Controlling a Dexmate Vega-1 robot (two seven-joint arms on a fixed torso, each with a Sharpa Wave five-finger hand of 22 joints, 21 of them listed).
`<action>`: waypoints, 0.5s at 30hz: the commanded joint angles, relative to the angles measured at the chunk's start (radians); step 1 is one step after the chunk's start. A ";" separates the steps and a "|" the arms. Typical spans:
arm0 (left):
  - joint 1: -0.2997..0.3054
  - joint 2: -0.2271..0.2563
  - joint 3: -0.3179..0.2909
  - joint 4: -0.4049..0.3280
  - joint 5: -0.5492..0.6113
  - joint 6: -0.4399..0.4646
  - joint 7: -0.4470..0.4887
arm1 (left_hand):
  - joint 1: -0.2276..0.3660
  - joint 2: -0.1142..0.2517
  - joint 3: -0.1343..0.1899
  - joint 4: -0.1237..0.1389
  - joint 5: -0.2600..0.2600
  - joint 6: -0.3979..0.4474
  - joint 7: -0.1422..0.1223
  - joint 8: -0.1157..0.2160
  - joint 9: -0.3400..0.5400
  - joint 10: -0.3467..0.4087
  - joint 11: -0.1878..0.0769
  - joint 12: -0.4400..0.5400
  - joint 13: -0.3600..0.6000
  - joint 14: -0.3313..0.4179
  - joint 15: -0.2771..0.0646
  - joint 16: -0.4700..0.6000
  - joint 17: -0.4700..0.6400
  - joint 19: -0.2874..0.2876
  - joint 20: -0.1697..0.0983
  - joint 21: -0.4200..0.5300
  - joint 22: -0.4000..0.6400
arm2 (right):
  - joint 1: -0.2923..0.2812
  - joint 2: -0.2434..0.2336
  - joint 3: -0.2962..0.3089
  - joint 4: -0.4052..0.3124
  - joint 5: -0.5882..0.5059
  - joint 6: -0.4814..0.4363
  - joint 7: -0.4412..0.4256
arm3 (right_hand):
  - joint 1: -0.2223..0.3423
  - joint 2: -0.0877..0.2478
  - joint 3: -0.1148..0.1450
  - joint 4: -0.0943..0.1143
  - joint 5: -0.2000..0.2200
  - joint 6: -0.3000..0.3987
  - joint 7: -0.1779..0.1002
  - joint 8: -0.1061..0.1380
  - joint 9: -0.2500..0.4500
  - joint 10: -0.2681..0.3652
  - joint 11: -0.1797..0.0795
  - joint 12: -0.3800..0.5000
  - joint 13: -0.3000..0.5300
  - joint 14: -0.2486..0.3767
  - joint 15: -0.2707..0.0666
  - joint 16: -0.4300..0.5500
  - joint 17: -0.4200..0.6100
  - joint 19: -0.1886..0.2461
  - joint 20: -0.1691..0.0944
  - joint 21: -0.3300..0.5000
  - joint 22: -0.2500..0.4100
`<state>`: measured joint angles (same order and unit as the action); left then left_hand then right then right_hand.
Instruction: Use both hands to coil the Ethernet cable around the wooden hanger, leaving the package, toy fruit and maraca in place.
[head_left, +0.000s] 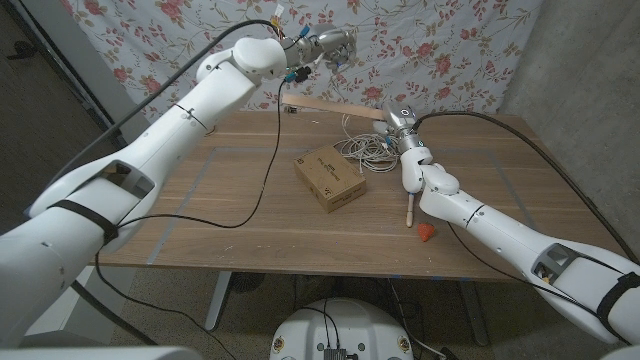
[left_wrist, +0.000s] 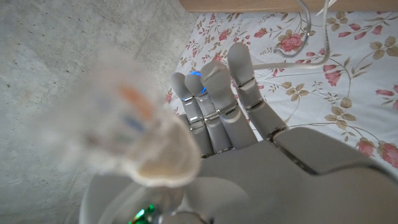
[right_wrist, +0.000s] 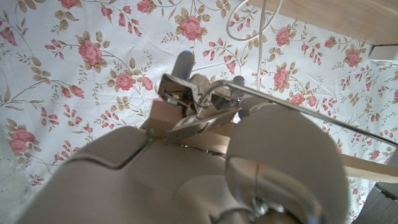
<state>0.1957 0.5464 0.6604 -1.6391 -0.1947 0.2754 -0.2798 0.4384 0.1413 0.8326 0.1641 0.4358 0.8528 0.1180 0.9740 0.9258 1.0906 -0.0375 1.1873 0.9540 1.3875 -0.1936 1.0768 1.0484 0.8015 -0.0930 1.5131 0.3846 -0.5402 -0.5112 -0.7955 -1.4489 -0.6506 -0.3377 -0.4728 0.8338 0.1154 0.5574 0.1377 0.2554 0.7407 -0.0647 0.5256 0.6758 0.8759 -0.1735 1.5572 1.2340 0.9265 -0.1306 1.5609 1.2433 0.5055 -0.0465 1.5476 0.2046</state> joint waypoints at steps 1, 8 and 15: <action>0.039 0.026 -0.022 -0.070 -0.106 -0.011 -0.052 | -0.009 -0.002 0.008 0.000 -0.006 -0.045 0.037 0.008 0.000 0.066 -0.069 0.320 0.264 0.004 -0.008 0.009 0.005 -0.005 -0.007 0.014 0.002 | 0.046 0.053 0.009 0.075 0.045 -0.061 -0.083 | -0.063 0.073 0.010 -0.001 0.005 0.009 0.000 0.011 0.001 0.011 -0.008 0.004 0.002 0.012 -0.080 0.005 0.001 0.011 -0.092 0.009 0.001; 0.077 0.055 -0.033 -0.154 -0.088 0.014 0.018 | -0.013 -0.002 0.012 0.000 -0.010 -0.051 0.035 0.014 -0.001 0.065 -0.068 0.316 0.257 -0.003 -0.007 0.003 -0.002 -0.007 -0.009 0.019 -0.004 | 0.052 0.050 0.017 0.086 0.076 -0.097 -0.114 | -0.063 0.073 0.013 -0.003 0.004 0.008 0.000 0.012 -0.001 0.016 -0.010 0.005 0.002 0.016 -0.080 0.005 0.001 0.013 -0.092 0.010 0.001; 0.079 0.093 -0.019 -0.238 -0.060 0.099 0.035 | -0.019 -0.002 0.018 0.000 -0.016 -0.057 0.036 0.022 -0.006 0.064 -0.067 0.313 0.256 0.000 -0.006 0.004 -0.006 -0.010 -0.007 0.024 -0.006 | 0.039 0.038 0.027 0.069 0.107 -0.109 -0.137 | -0.063 0.073 0.015 -0.004 0.003 0.008 0.000 0.013 -0.003 0.019 -0.009 0.005 0.002 0.019 -0.079 0.005 0.001 0.014 -0.092 0.011 0.001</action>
<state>0.2530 0.5925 0.6358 -1.7612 -0.2667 0.2838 -0.2776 0.4263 0.1371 0.8399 0.1630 0.4234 0.8439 0.1091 0.9915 0.9192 1.0905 -0.0375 1.1923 0.9540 1.3838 -0.1973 1.0776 1.0415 0.7942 -0.0895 1.5286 0.3801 -0.4992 -0.4707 -0.7826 -1.3812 -0.5899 -0.4138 -0.5633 0.8338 0.1155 0.5614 0.1332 0.2543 0.7387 -0.0664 0.5336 0.6699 0.8759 -0.1735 1.5569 1.2337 0.9342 -0.1306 1.5602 1.2402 0.5111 -0.0481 1.5533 0.2047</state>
